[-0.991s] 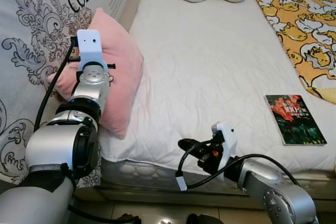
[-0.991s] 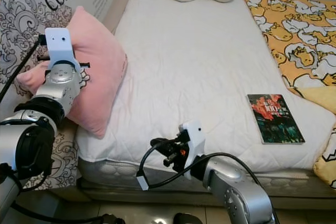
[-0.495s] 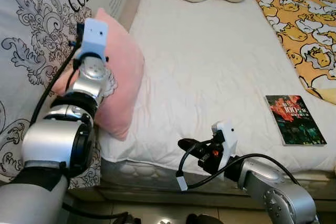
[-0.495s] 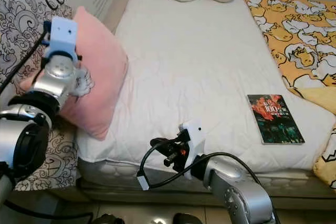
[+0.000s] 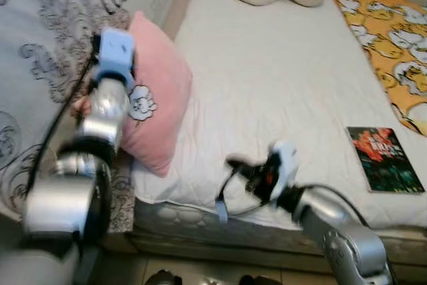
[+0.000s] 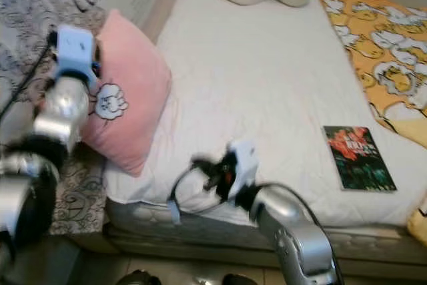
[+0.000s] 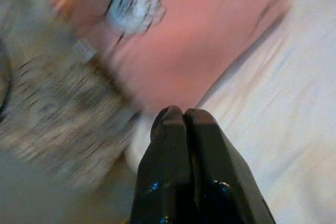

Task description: Clean up the room

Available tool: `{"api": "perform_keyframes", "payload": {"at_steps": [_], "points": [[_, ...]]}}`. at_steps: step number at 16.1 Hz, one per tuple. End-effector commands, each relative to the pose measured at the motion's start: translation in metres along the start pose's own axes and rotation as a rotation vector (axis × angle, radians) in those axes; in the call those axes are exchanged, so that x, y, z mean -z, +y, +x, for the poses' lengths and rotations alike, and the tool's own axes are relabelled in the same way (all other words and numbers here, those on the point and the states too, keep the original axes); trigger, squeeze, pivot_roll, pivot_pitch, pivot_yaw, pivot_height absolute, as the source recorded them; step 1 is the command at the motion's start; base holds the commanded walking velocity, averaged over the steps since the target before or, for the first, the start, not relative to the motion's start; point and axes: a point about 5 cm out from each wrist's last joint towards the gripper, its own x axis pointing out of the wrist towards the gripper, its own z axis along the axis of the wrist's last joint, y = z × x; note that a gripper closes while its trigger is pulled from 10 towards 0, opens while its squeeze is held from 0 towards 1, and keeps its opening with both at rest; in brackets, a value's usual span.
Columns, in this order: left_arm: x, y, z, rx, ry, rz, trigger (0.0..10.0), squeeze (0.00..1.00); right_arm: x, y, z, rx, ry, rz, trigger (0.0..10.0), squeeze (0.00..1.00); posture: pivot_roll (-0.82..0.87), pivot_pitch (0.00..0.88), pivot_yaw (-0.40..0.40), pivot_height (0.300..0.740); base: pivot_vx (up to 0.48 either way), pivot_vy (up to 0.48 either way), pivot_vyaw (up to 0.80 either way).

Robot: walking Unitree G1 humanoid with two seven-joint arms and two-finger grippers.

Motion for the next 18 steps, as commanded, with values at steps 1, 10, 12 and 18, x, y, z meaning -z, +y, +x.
{"api": "perform_keyframes", "payload": {"at_steps": [1,10,12,18], "points": [[0.002,-0.007,-0.013,0.057,-0.045,-0.054,10.0,1.00,-0.007,-0.021,-0.004,0.178,-0.058,-0.093,10.0,0.00,-0.05,0.000,0.017,0.740,0.000,0.000,0.00],[0.065,-0.069,-0.132,0.185,0.145,-0.430,10.0,0.00,0.031,-0.072,-0.040,0.728,-0.132,-0.262,10.0,0.00,-0.02,0.000,-0.011,0.740,0.170,-0.106,0.00],[0.076,-0.070,-0.133,0.175,0.190,-0.375,10.0,0.00,0.033,-0.072,-0.034,0.719,-0.116,-0.287,10.0,0.00,-0.03,0.000,-0.019,0.740,0.294,-0.373,0.00],[0.069,-0.076,-0.125,0.224,0.180,-0.356,10.0,0.00,0.036,-0.073,-0.019,0.646,-0.133,-0.292,10.0,1.00,-0.04,0.000,-0.012,0.740,0.267,-0.395,0.00]]}}
